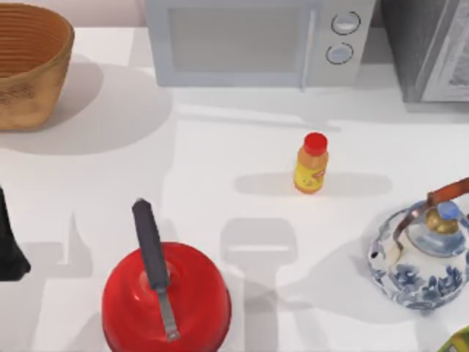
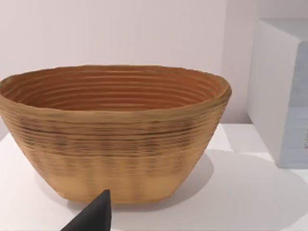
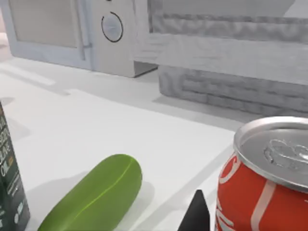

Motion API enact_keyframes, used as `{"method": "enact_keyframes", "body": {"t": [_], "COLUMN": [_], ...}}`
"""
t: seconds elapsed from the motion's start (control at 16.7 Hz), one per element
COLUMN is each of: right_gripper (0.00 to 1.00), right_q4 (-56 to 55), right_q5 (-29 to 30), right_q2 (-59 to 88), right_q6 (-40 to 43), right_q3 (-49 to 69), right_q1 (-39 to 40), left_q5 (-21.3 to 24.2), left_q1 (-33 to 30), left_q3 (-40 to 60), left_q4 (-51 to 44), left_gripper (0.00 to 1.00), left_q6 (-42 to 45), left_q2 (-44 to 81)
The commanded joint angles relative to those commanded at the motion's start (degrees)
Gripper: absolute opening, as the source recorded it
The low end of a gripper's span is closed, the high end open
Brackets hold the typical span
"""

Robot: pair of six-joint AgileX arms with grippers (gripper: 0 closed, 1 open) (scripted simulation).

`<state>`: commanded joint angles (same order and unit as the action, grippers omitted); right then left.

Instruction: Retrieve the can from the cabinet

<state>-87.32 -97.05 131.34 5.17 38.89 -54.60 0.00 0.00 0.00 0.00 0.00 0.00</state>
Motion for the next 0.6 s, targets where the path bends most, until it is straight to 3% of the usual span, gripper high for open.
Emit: {"method": "enact_keyframes", "body": {"t": [0.48,0.6], "right_gripper": [0.98,1.00], "right_q4": [0.00,0.00], "right_q5": [0.00,0.00], "right_q2": [0.00,0.00], "right_q6": [0.00,0.00], "right_q3": [0.00,0.00], "right_q1": [0.00,0.00], "left_q5": [0.00,0.00], "left_q1": [0.00,0.00], "left_q3": [0.00,0.00], "left_q4": [0.00,0.00], "left_gripper": [1.00,1.00], "left_q6": [0.00,0.00], "left_q2": [0.00,0.00]}}
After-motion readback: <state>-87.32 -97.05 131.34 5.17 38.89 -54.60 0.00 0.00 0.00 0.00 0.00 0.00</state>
